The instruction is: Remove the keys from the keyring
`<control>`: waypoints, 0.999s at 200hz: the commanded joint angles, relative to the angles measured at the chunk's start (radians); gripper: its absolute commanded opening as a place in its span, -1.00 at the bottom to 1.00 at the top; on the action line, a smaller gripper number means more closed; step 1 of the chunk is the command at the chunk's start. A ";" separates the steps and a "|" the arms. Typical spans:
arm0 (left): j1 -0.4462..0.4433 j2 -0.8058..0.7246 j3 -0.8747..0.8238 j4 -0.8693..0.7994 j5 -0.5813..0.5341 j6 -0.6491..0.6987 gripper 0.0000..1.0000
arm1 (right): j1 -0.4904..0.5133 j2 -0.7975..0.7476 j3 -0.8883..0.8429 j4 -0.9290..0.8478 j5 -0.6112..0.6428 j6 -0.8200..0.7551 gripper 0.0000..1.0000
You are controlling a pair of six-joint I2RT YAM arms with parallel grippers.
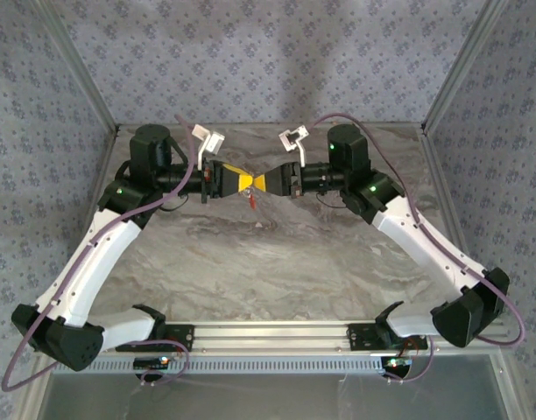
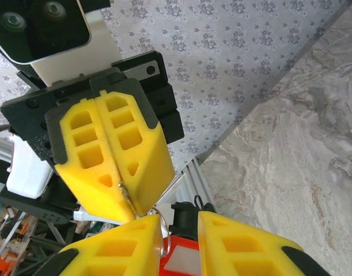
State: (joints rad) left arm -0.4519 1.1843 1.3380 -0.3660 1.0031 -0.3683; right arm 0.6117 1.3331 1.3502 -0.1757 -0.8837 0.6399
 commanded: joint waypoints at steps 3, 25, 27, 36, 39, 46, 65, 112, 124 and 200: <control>-0.007 -0.028 -0.001 0.032 0.025 -0.006 -1.00 | 0.007 0.016 0.015 0.031 -0.011 0.014 -0.53; -0.008 -0.030 0.000 0.032 0.027 -0.004 -1.00 | 0.012 0.021 0.025 0.022 -0.009 0.009 -0.53; -0.008 -0.029 0.000 0.032 0.026 -0.003 -1.00 | 0.013 0.021 0.024 0.022 -0.010 0.010 -0.53; -0.008 -0.029 0.000 0.033 0.030 -0.003 -1.00 | 0.015 0.024 0.027 0.019 -0.009 0.009 -0.54; -0.008 -0.029 0.001 0.033 0.030 -0.003 -1.00 | 0.014 0.024 0.028 0.018 -0.009 0.009 -0.54; -0.010 -0.030 -0.001 0.033 0.029 -0.003 -1.00 | 0.015 0.026 0.030 0.015 -0.010 0.009 -0.52; -0.011 -0.029 -0.002 0.037 0.031 -0.003 -1.00 | 0.020 0.028 0.033 0.011 -0.007 0.009 -0.52; -0.013 -0.035 0.000 0.025 0.025 0.008 -1.00 | -0.002 -0.007 0.013 0.024 -0.007 0.016 -0.19; -0.013 -0.034 -0.001 0.025 0.025 0.009 -1.00 | -0.011 -0.031 -0.007 0.042 0.001 0.023 -0.13; -0.013 -0.031 0.004 0.030 0.025 0.002 -1.00 | 0.009 -0.039 -0.032 0.077 -0.016 0.032 -0.14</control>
State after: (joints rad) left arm -0.4603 1.1713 1.3380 -0.3622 1.0065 -0.3679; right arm 0.6113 1.3041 1.3262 -0.1253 -0.8799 0.6662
